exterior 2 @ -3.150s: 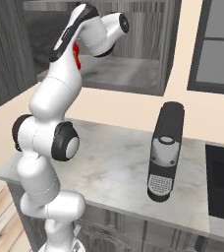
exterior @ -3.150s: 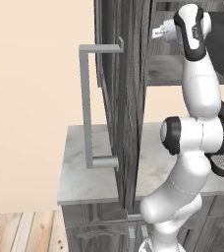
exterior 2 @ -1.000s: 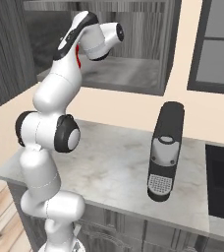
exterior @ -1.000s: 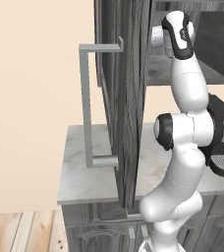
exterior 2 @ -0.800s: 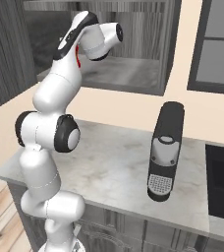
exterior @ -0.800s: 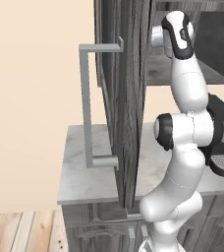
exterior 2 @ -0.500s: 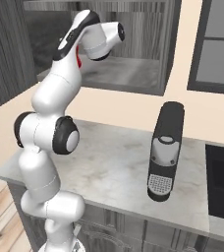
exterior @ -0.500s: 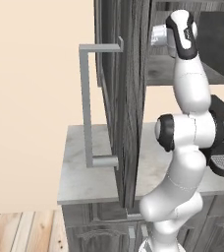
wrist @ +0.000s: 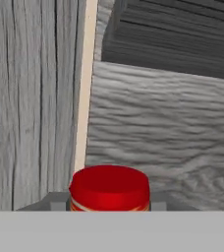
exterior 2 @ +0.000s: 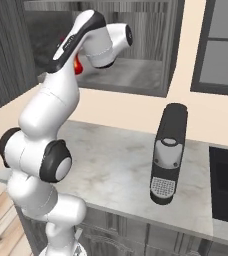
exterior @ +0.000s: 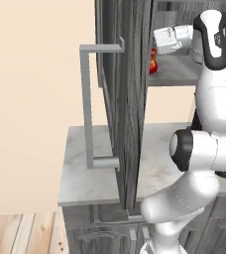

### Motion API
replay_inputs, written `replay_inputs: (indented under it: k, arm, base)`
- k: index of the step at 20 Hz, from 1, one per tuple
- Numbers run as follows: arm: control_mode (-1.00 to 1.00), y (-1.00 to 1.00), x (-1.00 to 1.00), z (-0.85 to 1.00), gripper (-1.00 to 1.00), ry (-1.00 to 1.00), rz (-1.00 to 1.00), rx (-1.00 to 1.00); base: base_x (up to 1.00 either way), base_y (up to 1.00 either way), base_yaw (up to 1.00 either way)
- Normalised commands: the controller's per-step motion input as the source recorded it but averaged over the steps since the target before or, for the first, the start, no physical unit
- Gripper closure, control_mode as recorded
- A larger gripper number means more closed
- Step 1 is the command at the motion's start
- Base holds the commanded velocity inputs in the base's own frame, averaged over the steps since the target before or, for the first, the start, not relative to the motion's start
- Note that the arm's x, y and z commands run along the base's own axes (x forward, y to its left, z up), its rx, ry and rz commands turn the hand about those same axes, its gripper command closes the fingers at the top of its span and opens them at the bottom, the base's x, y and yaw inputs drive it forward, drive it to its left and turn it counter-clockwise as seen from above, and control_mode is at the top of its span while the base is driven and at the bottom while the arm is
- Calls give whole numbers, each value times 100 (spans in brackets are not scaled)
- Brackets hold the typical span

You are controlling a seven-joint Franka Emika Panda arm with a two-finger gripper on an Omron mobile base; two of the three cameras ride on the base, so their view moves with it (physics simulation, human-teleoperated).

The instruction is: Take 2 condiments from the cabinet and move them on the counter near the stove.Make sure the condiments are lined up with each other, next to each other.

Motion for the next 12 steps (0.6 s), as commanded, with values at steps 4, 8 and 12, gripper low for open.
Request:
replay_inputs:
  k: [4,8,12]
  arm:
    - [-100,-17,-100,0,100,0,-3,0]
    - [-100,-9,-100,0,100,6,-11,0]
    - [-100,-1,-100,0,100,10,-21,0]
  base:
    - [0,0,0]
    - [0,0,0]
    - [0,0,0]
